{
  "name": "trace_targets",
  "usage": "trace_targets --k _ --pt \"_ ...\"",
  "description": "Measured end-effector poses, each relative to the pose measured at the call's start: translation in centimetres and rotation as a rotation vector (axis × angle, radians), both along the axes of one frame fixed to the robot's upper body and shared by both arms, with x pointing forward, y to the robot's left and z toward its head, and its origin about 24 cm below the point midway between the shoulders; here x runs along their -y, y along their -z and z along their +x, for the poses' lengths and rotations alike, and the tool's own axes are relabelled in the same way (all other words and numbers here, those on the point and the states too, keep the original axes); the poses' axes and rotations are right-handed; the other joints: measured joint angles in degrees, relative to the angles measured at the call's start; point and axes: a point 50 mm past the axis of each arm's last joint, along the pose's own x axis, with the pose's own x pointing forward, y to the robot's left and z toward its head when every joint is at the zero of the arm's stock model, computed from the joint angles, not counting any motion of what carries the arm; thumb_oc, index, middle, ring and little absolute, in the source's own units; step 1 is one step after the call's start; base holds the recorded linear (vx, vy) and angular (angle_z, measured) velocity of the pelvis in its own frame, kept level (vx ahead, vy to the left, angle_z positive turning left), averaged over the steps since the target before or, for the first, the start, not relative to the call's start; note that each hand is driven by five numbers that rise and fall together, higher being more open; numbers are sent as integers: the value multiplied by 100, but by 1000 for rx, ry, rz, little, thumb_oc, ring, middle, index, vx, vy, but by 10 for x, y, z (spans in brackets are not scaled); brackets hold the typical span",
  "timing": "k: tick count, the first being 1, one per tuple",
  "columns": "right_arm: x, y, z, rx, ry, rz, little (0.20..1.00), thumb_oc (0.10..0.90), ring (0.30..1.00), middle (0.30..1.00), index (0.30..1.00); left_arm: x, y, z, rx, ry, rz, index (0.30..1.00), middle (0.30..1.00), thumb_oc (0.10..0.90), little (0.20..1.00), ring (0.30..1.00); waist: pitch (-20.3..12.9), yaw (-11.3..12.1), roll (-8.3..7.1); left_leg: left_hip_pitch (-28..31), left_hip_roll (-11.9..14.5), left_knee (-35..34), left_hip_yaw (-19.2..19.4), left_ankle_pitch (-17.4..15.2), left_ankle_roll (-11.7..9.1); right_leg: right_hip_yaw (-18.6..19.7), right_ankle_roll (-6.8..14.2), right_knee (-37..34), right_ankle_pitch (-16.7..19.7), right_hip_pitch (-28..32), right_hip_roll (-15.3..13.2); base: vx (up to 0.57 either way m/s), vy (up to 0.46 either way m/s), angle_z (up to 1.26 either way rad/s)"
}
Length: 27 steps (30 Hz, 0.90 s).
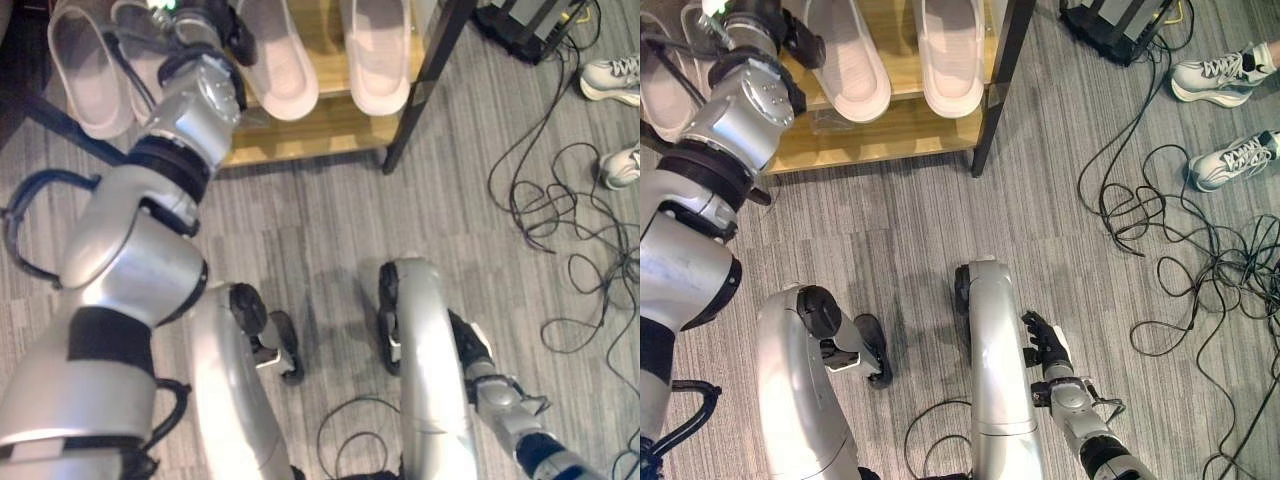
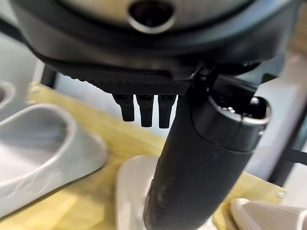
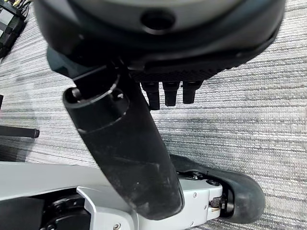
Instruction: Arrange the slippers neatly on the shoe rack.
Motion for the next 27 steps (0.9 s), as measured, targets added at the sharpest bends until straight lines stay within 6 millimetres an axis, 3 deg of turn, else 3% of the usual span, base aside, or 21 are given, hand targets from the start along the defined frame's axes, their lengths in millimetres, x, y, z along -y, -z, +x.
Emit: trace_targets --k 7,13,27 --pt "-2 2 -1 -19 6 2 900 800 900 900 900 2 8 1 42 94 -293 900 900 800 900 900 2 -8 -6 5 -5 73 -7 -19 -13 10 -1 66 -26 5 2 0 0 0" --pt "-3 4 -1 -40 8 -6 900 800 900 900 900 16 20 5 -26 241 -425 900 900 800 900 900 2 -9 -6 9 -4 143 -8 -28 -19 30 20 142 -44 10 12 0 0 0" --pt "-3 4 4 -77 13 -27 900 800 900 900 900 18 18 6 -55 403 -668 900 900 800 900 900 2 46 -6 33 -7 192 -1 -42 -38 55 20 218 -77 27 14 0 0 0"
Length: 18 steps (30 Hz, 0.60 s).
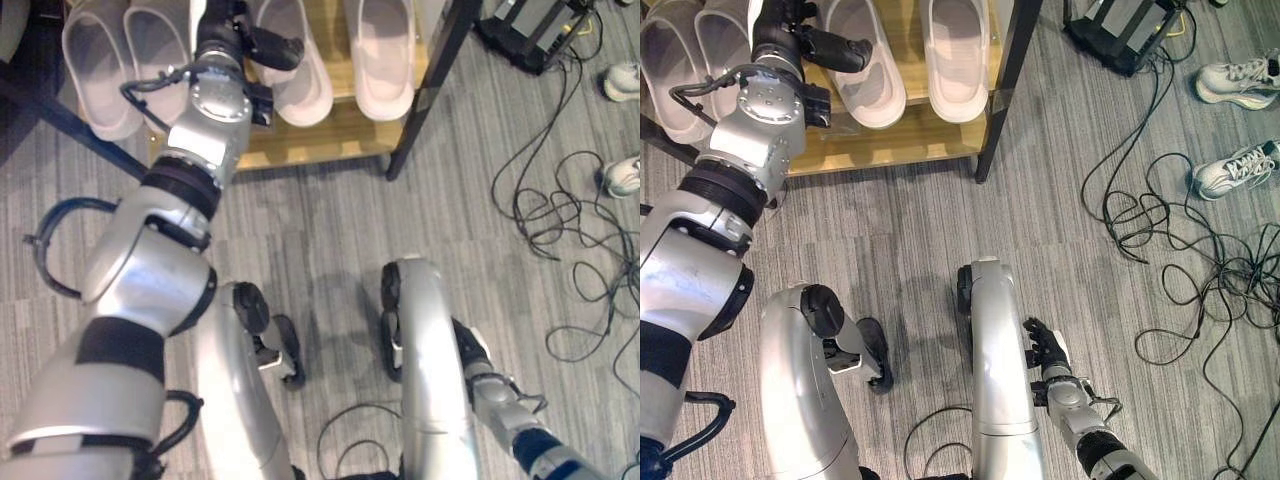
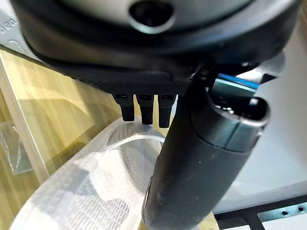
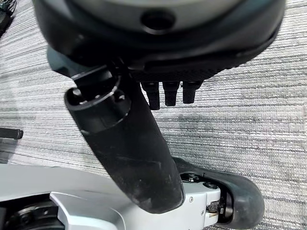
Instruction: Arrange the slippers neatly on the shoe rack.
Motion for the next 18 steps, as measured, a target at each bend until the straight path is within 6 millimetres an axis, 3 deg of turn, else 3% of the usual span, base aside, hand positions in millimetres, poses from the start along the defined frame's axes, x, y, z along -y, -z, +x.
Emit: trace_targets --k 10,18 --pt "-3 2 2 -27 -13 -20 900 800 900 900 900 27 5 2 -11 77 -104 900 900 800 900 900 -1 25 -5 69 -2 24 -7 -57 -20 4 17 0 -33 68 12 11 0 -1" --pt "-12 5 4 -37 -20 -12 900 800 900 900 900 34 0 0 12 24 -168 900 900 800 900 900 -4 -33 -67 70 37 100 -63 -236 -46 -31 93 -60 -78 84 115 56 10 -8"
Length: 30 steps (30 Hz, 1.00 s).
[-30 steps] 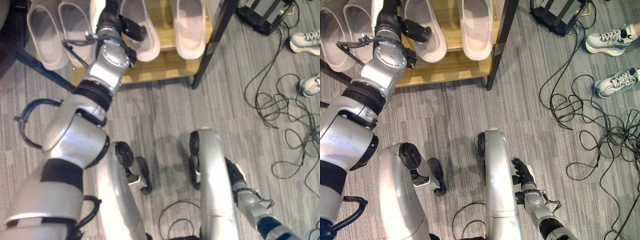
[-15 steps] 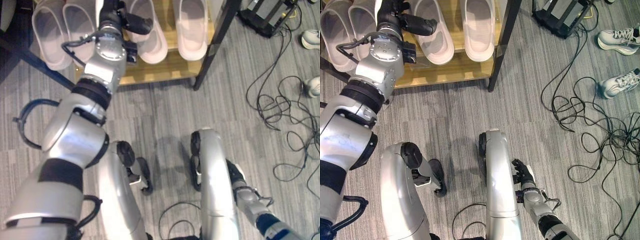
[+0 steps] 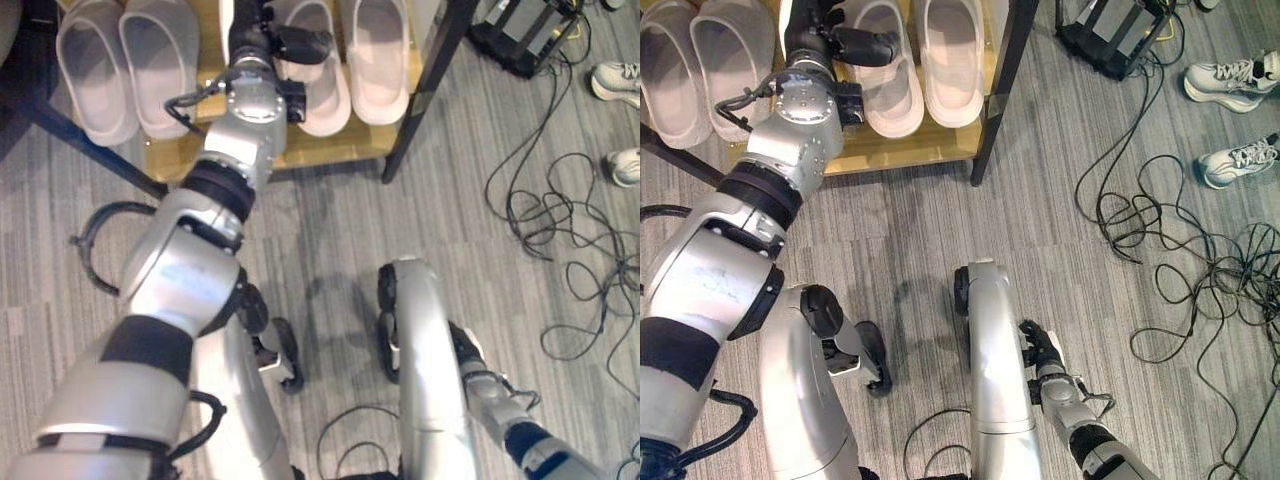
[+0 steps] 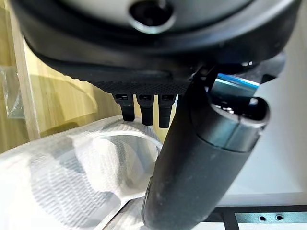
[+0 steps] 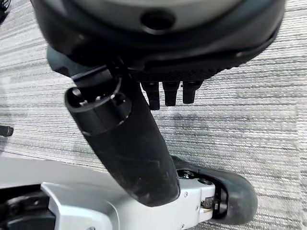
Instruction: Arrange the slippers neatly on the shoe rack.
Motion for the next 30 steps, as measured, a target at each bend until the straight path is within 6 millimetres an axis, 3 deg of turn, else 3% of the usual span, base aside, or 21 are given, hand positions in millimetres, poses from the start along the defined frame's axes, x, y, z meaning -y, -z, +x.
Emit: trace_targets --k 13,18,25,30 --pt "-6 -2 6 6 -32 -8 900 800 900 900 900 -6 -3 -1 10 -103 31 900 900 800 900 900 2 -42 -13 -17 91 143 -143 -202 2 -119 -16 0 -45 6 114 35 8 -6" --pt "-7 1 0 16 -28 1 900 800 900 900 900 7 -4 -3 35 -105 -13 900 900 800 900 900 4 -35 -22 -48 88 272 -173 -255 27 -128 41 89 -83 19 117 2 2 -1" --pt "-1 0 0 30 52 61 900 800 900 900 900 46 -29 -21 186 18 35 900 900 800 900 900 0 -28 -34 -39 -35 309 -70 -276 28 -15 47 280 -260 31 -20 -24 -7 11" --pt "1 -2 1 24 58 50 900 800 900 900 900 49 -21 -17 161 -13 118 900 900 800 900 900 0 -45 -34 -2 -47 311 -49 -255 -12 5 37 356 -282 30 -47 -36 -1 5"
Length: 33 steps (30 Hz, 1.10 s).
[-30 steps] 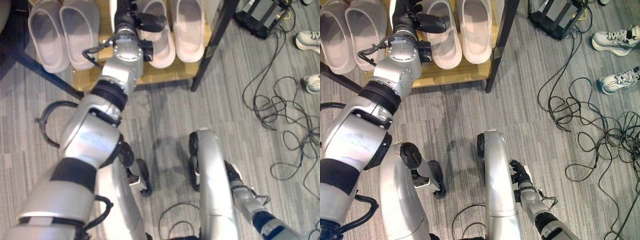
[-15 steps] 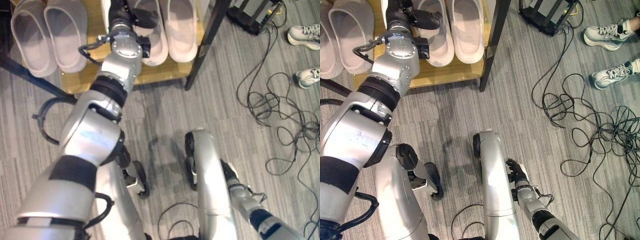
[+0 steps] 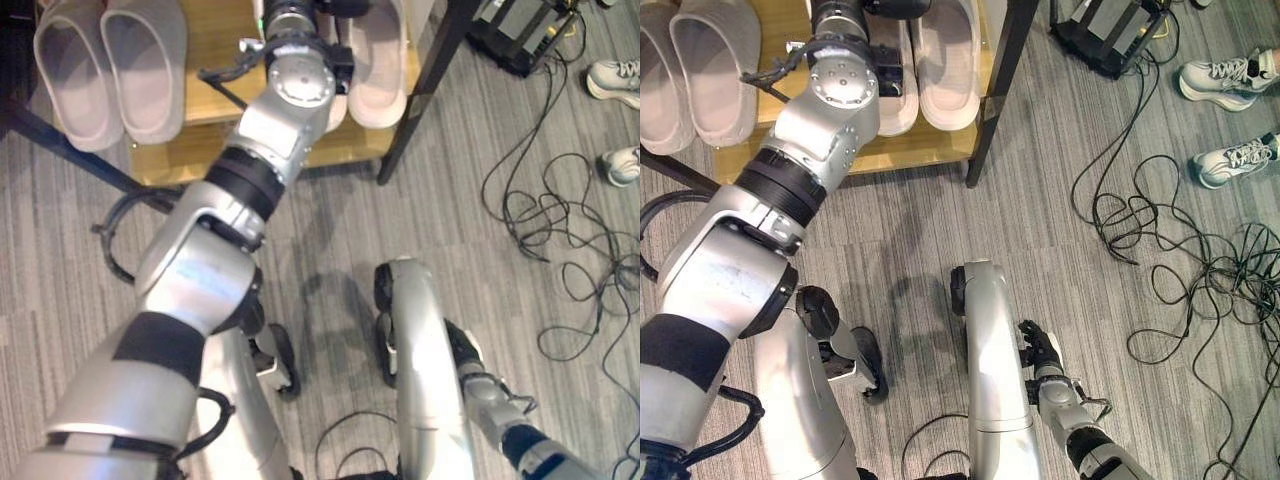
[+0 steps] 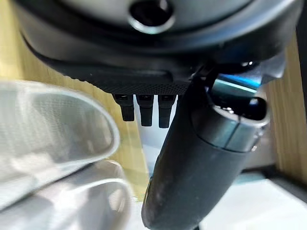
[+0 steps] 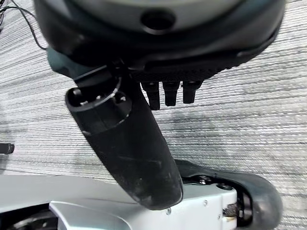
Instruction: Arrange the slippers neatly on the shoe rack.
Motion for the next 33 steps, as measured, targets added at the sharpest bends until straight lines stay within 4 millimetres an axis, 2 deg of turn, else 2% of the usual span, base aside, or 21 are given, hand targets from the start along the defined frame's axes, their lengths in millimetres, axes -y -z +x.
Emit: trace_targets --k 5,7,8,9,10,12,14,16,18,20,21,22,23,24,26,28,29,30,31,32,33 --pt "1 -1 1 7 12 -7 900 800 900 900 900 2 0 -3 14 33 -21 900 900 800 900 900 0 60 0 8 -79 -1 -25 40 -80 -8 -83 70 -41 3 -57 -20 -8 6" --pt "2 -2 2 12 28 -12 900 800 900 900 900 3 12 -15 82 143 -66 900 900 800 900 900 -1 148 2 85 -98 -12 -37 30 -137 -14 -93 88 -79 60 -58 -15 6 0" --pt "3 -10 6 41 29 -29 900 800 900 900 900 -11 43 -41 151 264 -151 900 900 800 900 900 -1 179 12 230 -153 -42 -66 1 -219 -26 -101 84 -140 186 -59 -43 35 2" --pt "4 -15 8 67 38 -35 900 800 900 900 900 -24 67 -57 173 281 -150 900 900 800 900 900 -4 184 16 308 -194 -62 -106 -20 -325 -59 -125 72 -185 265 -86 -60 63 10" --pt "10 -23 13 114 88 -50 900 800 900 900 900 -43 100 -80 188 247 -46 900 900 800 900 900 -5 358 17 316 -301 -91 -229 -20 -376 -180 -238 67 -238 318 -142 -43 31 13" --pt "18 -26 15 127 125 -67 900 800 900 900 900 -54 112 -82 168 204 -15 900 900 800 900 900 -5 580 26 313 -358 -97 -286 15 -428 -233 -269 75 -227 317 -152 -34 19 8" --pt "20 -37 24 181 135 -95 900 800 900 900 900 -89 125 -89 154 87 26 900 900 800 900 900 -6 730 29 280 -523 -60 -382 19 -494 -317 -328 110 -272 360 -210 -31 33 13" --pt "24 -40 25 192 156 -111 900 800 900 900 900 -108 134 -100 157 29 18 900 900 800 900 900 -6 827 31 259 -598 -12 -390 19 -499 -317 -304 164 -339 401 -284 -38 32 17" --pt "25 -42 27 203 172 -118 900 800 900 900 900 -129 154 -116 116 -14 -2 900 900 800 900 900 -1 837 40 232 -609 19 -371 12 -485 -305 -280 169 -359 424 -307 -62 14 6" --pt "29 -48 31 227 222 -89 900 800 900 900 900 -137 180 -134 39 -17 22 900 900 800 900 900 0 953 54 273 -614 -67 -351 20 -444 -300 -269 58 -377 487 -311 -112 -11 3" --pt "32 -52 34 244 252 -79 900 800 900 900 900 -139 193 -147 3 -20 40 900 900 800 900 900 -1 998 55 332 -599 -221 -344 32 -457 -314 -268 -91 -358 535 -323 -147 -62 4" --pt "34 -52 35 246 274 -75 900 800 900 900 900 -142 200 -152 -13 -45 85 900 900 800 900 900 -5 1122 63 404 -578 -399 -343 36 -489 -341 -329 -258 -332 597 -330 -120 -55 7" --pt "34 -54 38 254 302 -72 900 800 900 900 900 -144 203 -156 -10 -78 138 900 900 800 900 900 -67 1149 65 430 -571 -647 -353 59 -515 -378 -278 -492 -259 598 -349 -105 -46 9" --pt "40 -51 38 239 359 -72 900 800 900 900 900 -147 207 -154 4 -133 219 900 900 800 900 900 -80 1287 58 596 -581 -1203 -323 304 -515 -485 -531 -1035 -84 704 -372 -73 -35 20" --pt "44 -48 33 230 382 -91 900 800 900 900 900 -151 204 -157 51 -194 231 900 900 800 900 900 -174 1384 47 757 -612 -1811 -260 524 -501 -458 -371 -1573 155 829 -403 -86 -54 22" --pt "55 -45 29 198 432 -136 900 800 900 900 900 -150 194 -158 178 -230 259 900 900 800 900 900 -217 1530 110 992 -587 -2567 -225 820 -532 -615 -482 -2294 430 1044 -496 -91 -16 10" --pt "59 -37 26 129 449 -190 900 800 900 900 900 -149 201 -151 168 -215 301 900 900 800 900 900 -126 1563 208 1375 -561 -2916 -287 877 -555 -733 -479 -2703 535 1460 -498 -65 -1 5" --pt "62 -27 17 69 466 -210 900 800 900 900 900 -148 214 -146 113 -205 322 900 900 800 900 900 -135 1543 253 1696 -560 -3218 -295 912 -577 -777 -458 -3027 582 1790 -503 0 0 0" --pt "58 -4 -8 2 475 -193 900 800 900 900 900 -151 245 -154 -15 -202 338 900 900 800 900 900 -674 1481 162 1859 -549 -3610 -296 966 -557 -837 -443 -3429 655 1947 -514 -14 28 5" --pt "48 13 -27 -25 470 -164 900 800 900 900 900 -154 276 -164 -136 -203 340 900 900 800 900 900 -986 1369 101 2256 -526 -4038 -349 988 -536 -1015 -463 -3927 729 2417 -536 -14 22 9" --pt "39 25 -42 -56 482 -137 900 800 900 900 900 -155 301 -169 -232 -209 339 900 900 800 900 900 -1091 1322 7 2722 -519 -4491 -340 1051 -542 -1085 -453 -4396 824 2878 -529 7 3 13"
